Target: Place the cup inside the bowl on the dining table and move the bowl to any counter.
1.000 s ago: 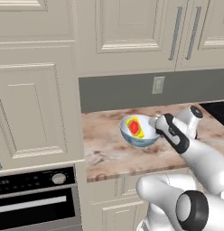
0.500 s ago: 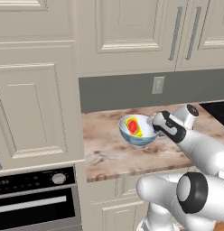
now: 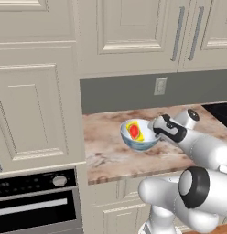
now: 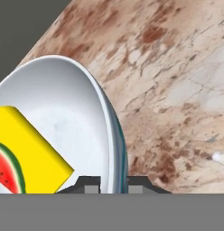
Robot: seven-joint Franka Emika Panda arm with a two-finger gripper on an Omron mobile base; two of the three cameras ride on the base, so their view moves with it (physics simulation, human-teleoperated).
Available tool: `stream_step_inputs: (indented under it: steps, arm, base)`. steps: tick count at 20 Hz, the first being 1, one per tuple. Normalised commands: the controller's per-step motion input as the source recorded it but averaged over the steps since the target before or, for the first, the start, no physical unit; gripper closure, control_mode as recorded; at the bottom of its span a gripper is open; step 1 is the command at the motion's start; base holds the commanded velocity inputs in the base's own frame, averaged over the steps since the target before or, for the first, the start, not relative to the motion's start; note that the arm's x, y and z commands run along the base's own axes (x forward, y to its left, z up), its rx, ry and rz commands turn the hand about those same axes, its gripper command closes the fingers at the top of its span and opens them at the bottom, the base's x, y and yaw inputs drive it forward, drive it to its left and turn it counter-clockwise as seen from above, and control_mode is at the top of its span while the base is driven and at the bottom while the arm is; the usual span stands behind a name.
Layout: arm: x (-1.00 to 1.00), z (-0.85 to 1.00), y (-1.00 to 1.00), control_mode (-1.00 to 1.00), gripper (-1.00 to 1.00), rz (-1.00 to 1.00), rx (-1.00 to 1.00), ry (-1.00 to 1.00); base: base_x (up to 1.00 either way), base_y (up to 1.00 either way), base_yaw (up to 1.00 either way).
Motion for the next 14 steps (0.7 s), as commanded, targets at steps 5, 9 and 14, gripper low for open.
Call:
stream_step_inputs:
  steps: [5,9,14]
  arm:
    - [0.04,-0.16,0.00,-1.00,1.00,0.00,0.00,0.00]
    - [0.01,-0.14,0.00,-1.00,1.00,0.00,0.00,0.00]
    - [0.00,-0.16,0.00,-1.00,1.00,0.00,0.00,0.00]
  base:
    - [0.00,0.00,0.00]
    - [0.00,0.00,0.00]
    - [0.00,0.00,0.00]
